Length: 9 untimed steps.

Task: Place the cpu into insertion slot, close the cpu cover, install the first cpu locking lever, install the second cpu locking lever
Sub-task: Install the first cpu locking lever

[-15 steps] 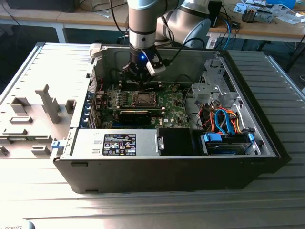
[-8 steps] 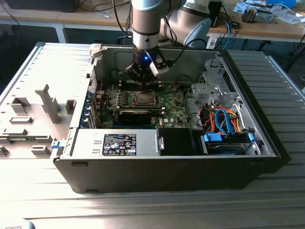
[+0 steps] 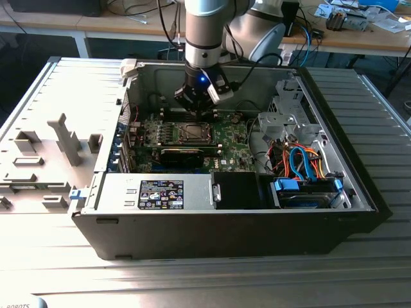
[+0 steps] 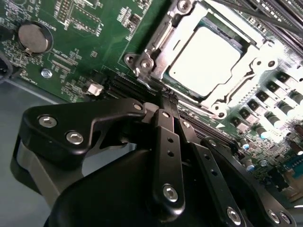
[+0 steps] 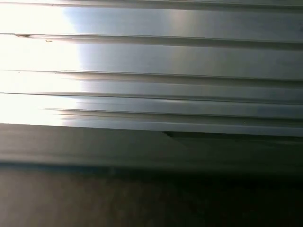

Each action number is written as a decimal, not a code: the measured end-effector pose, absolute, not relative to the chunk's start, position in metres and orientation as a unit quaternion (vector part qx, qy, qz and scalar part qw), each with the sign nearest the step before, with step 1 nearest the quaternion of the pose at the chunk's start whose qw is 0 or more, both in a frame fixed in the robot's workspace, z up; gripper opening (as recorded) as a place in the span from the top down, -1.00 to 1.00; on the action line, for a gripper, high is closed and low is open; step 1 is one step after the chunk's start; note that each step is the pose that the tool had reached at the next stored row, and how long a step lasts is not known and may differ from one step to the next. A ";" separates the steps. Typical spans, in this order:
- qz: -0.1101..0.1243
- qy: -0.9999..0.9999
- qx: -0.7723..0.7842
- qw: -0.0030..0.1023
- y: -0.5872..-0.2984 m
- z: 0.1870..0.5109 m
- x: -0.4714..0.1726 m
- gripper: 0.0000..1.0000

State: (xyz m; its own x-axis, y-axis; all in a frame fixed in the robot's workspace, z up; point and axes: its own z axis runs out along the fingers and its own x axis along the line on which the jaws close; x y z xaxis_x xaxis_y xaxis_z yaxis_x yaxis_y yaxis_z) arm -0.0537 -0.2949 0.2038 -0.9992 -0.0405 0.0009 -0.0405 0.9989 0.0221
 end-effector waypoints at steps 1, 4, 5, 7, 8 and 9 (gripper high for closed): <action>-0.011 -1.000 0.020 0.001 -0.295 0.203 -0.051 0.79; -0.013 -1.000 0.020 0.001 -0.295 0.202 -0.047 0.79; -0.014 -1.000 0.020 0.002 -0.295 0.202 -0.047 0.79; -0.015 -1.000 0.020 0.001 -0.295 0.202 -0.047 0.79; -0.015 -1.000 0.020 0.001 -0.294 0.203 -0.047 0.79; -0.015 -1.000 0.020 0.001 -0.294 0.207 -0.047 0.79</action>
State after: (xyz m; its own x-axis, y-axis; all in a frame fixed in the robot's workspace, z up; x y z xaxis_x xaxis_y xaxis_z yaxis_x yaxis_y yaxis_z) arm -0.0467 -0.2944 0.2066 -0.9992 -0.0408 0.0022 -0.0408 0.9987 0.0293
